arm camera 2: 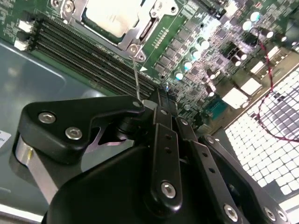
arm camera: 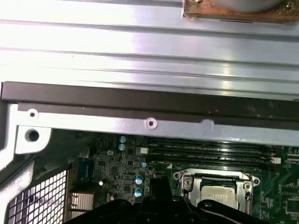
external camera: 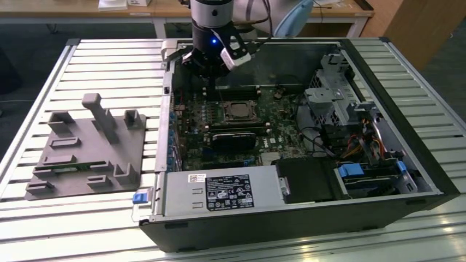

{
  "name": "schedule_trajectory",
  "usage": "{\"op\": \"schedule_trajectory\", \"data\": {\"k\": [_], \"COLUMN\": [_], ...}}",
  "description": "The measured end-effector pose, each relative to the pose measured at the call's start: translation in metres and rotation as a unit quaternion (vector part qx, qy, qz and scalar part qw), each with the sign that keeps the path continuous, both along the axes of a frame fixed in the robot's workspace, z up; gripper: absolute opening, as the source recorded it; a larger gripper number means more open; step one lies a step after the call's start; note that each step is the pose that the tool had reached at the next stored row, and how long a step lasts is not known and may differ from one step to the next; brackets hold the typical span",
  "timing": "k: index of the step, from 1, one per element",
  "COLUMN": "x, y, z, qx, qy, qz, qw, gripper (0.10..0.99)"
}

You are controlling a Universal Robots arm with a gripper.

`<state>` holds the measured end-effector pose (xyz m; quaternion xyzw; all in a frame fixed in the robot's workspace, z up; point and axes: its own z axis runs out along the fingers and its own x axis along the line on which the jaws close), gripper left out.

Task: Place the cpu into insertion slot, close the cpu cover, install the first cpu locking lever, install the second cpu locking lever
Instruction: 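Install the first cpu locking lever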

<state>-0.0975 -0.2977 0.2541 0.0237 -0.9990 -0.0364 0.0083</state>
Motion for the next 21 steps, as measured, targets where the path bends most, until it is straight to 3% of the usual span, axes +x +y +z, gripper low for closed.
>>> {"op": "schedule_trajectory", "data": {"k": [7, 18, 20, 21], "x": [0.0091, 0.0470, 0.0471, 0.0470], "y": [0.0010, 0.0018, 0.0017, 0.0015], "z": [-0.0004, -0.0013, -0.0013, -0.0014], "qx": [0.0001, 0.0001, 0.0020, 0.0071], "qy": [0.0000, 0.0001, 0.0000, -0.0001], "qz": [0.000, 0.000, 0.000, 0.000], "qw": [1.0000, 1.0000, 1.0000, 1.0000], "gripper": [0.106, 0.106, 0.106, 0.106]}}
